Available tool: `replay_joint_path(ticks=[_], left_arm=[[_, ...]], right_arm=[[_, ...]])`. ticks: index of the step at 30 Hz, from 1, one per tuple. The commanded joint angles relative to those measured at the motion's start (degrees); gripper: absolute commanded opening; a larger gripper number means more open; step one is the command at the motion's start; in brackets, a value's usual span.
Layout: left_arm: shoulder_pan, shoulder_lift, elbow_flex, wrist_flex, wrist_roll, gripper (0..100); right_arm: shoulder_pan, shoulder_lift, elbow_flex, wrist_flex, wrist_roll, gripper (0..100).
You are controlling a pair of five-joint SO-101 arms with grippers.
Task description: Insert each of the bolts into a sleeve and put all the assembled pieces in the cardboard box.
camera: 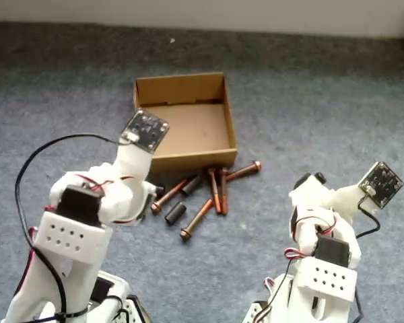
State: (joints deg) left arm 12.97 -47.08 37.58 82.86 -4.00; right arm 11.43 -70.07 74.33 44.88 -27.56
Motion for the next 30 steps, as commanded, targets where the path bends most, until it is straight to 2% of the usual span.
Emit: replay_joint_path(ticks=[1, 7, 13, 16, 19, 24, 30], left_arm=[[8.40, 7.52, -6.20, -4.04, 6.68, 10], [15.69, 23.52, -9.89, -12.48, 14.33, 10], [15.87, 42.59, -21.41, -12.84, 18.46, 10], [15.96, 50.68, -27.65, -12.13, 19.16, 14], [15.25, 57.36, -32.66, -12.13, 23.21, 18], [15.25, 64.84, -37.93, -12.22, 23.74, 18], [12.97, 70.90, -41.36, -12.57, 27.78, 18]], right_arm=[[1.89, -1.19, -0.57, -1.27, -0.79, 0.5], [2.51, -1.01, -0.13, -4.35, -0.79, 0.5], [4.00, -1.01, -0.13, -4.44, -0.79, 0.5], [3.91, -1.01, -0.13, -4.44, -0.79, 0.5], [3.91, -1.01, -0.13, -4.44, -0.79, 0.5], [3.74, -1.01, -0.13, -4.44, -0.79, 0.5], [3.65, -1.01, -0.13, -4.44, -0.79, 0.5]])
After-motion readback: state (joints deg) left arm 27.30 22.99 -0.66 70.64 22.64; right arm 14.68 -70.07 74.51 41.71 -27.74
